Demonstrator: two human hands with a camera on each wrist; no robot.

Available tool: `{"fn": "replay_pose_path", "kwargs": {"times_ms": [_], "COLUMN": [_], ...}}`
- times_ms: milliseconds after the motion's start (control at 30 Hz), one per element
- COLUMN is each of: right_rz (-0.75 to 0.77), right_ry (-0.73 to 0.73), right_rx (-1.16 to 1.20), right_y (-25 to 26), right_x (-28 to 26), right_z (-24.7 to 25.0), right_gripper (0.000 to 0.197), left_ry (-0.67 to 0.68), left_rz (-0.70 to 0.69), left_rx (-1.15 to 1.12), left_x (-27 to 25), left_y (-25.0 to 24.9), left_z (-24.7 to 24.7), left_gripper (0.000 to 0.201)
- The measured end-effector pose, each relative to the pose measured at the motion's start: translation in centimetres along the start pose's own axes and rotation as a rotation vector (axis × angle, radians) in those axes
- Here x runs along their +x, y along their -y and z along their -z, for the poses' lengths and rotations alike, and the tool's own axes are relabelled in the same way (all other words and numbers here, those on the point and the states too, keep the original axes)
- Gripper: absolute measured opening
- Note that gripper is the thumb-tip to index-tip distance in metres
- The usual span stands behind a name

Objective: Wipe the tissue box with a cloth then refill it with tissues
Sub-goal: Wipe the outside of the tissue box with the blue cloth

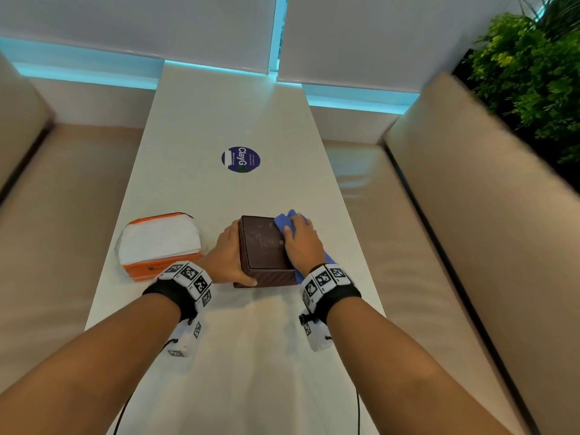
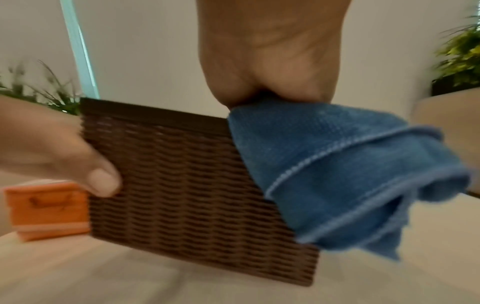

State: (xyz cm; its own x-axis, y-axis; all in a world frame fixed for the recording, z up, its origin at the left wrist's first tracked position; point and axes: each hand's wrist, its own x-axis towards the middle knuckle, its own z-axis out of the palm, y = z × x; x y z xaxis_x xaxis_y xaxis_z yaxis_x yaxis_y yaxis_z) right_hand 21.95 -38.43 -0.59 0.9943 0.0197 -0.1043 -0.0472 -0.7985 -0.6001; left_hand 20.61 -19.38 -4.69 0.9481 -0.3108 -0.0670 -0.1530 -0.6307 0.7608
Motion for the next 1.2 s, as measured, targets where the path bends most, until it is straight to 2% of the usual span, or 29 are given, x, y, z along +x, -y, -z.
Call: {"fn": "replay_pose_path", "kwargs": {"times_ms": [133, 233, 300, 467, 567, 633, 700, 800, 933, 1033, 1133, 1200], "right_rz": [0.223, 0.349, 0.303, -0.013, -0.118, -0.111, -0.012, 0.177, 0.439, 0.544, 0.432, 0.255], "right_ry": [0.099, 0.119, 0.063, -0.121, -0.097, -0.030, 0.027, 0.124, 0.131, 0.162, 0.195, 0.139], "right_rx": [-0.018, -0.050, 0.002, 0.076, 0.022, -0.054, -0.064, 0.056, 0.119, 0.047, 0.050, 0.078], "right_y": [2.8, 2.6, 1.9, -0.2, -0.3, 0.5, 1.7, 3.3, 1.7, 0.2, 1.3, 1.8], "right_x": [-1.8, -2.7, -2.3, -1.0, 0.2, 0.6, 0.3, -1.7, -5.3, -5.9, -4.7, -3.6], "right_z": [-1.5, -2.2, -1.7, 0.2, 0.2, -0.2, -0.8, -1.2, -1.3, -1.5, -1.0, -0.8], "right_gripper": [0.039, 0.038, 0.036, 0.033, 0.033, 0.041, 0.050, 0.042, 0.038, 0.052, 0.038, 0.038], "left_ry": [-0.013, -0.001, -0.024, 0.025, 0.041, 0.032, 0.015, 0.013, 0.036, 0.056, 0.055, 0.055], "left_rz": [-0.012, -0.019, -0.017, 0.001, 0.008, 0.007, 0.005, 0.019, -0.025, -0.037, -0.001, 0.025], "left_rx": [-0.028, -0.063, -0.083, -0.107, -0.096, -0.086, -0.083, -0.083, -0.107, -0.132, -0.141, -0.153], "left_x": [-0.3, -0.6, -0.6, -0.2, -0.2, -0.4, -0.6, -0.7, -0.8, -0.9, -1.1, -0.9], "left_y": [0.6, 0.4, 0.1, -0.2, -0.6, -0.8, -0.9, -1.0, -0.6, -0.4, -0.5, -0.5], "left_z": [0.0, -0.2, 0.0, 0.6, 0.8, 0.7, 0.6, 0.8, 1.6, 1.7, 1.4, 1.4], "left_gripper": [0.130, 0.126, 0.124, 0.128, 0.126, 0.127, 0.128, 0.125, 0.105, 0.107, 0.112, 0.119]}}
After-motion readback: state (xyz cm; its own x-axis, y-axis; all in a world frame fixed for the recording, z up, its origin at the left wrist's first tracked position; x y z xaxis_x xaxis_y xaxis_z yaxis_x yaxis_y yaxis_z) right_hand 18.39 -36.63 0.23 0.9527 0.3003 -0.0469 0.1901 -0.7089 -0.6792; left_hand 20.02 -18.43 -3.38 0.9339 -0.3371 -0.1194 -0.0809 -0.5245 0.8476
